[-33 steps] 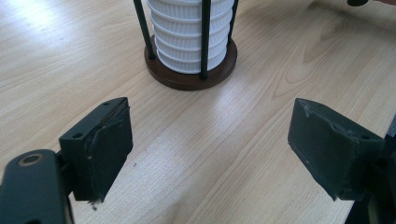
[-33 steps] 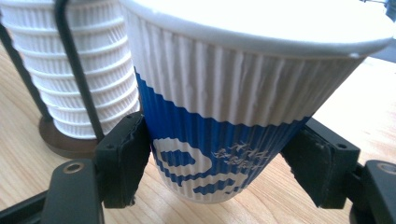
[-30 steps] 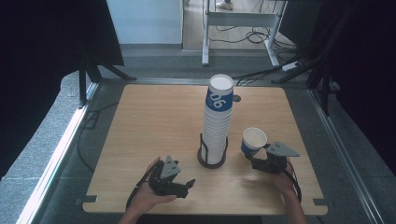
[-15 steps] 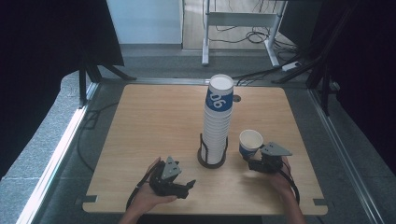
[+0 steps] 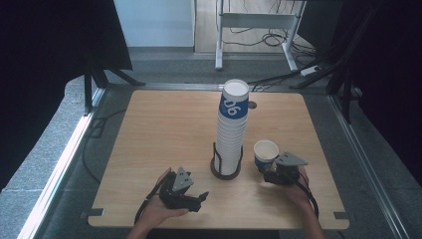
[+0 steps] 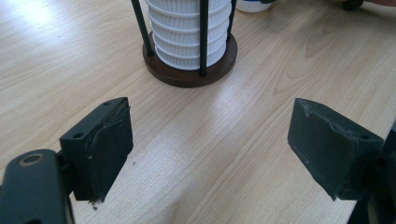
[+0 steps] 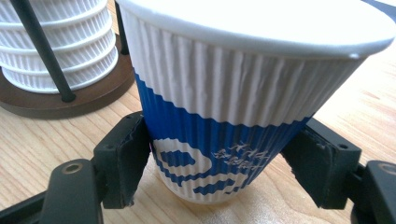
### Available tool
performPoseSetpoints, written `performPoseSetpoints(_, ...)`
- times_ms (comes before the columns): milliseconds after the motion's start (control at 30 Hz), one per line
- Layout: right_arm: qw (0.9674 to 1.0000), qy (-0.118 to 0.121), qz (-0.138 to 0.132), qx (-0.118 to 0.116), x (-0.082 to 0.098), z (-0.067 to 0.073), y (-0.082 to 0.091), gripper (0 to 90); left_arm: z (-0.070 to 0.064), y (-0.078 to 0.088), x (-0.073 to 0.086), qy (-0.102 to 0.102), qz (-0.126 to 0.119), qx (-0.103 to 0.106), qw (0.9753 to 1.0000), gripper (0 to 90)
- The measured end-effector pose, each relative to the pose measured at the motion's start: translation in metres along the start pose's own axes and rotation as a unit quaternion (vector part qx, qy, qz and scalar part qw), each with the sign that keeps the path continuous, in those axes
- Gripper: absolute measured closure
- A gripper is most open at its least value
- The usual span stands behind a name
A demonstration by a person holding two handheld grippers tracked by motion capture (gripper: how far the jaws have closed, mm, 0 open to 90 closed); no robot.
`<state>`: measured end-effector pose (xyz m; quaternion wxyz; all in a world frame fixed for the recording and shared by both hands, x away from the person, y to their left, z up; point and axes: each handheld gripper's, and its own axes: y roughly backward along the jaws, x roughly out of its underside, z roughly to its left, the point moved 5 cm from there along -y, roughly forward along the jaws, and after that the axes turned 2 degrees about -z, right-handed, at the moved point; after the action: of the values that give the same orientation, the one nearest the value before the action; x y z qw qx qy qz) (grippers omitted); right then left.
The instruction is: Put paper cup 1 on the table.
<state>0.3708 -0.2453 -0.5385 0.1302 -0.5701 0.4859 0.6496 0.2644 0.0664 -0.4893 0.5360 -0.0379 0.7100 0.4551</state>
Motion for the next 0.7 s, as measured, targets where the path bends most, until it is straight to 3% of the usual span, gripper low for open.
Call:
performPoseSetpoints(500, 0.9999, -0.002, 0.013, 0.004, 0.0017, 0.0001, -0.0016, 21.1, -0.0011, -0.0013, 0.0007, -0.004, 0.002, 0.001, 1.0000, 14.3)
performPoseSetpoints(700, 0.9996, -0.029, -0.001, 0.005, -0.0013, -0.0010, 0.0041, 13.3, -0.0009, -0.0003, 0.0005, -0.006, 0.002, 0.001, 1.0000, 14.3)
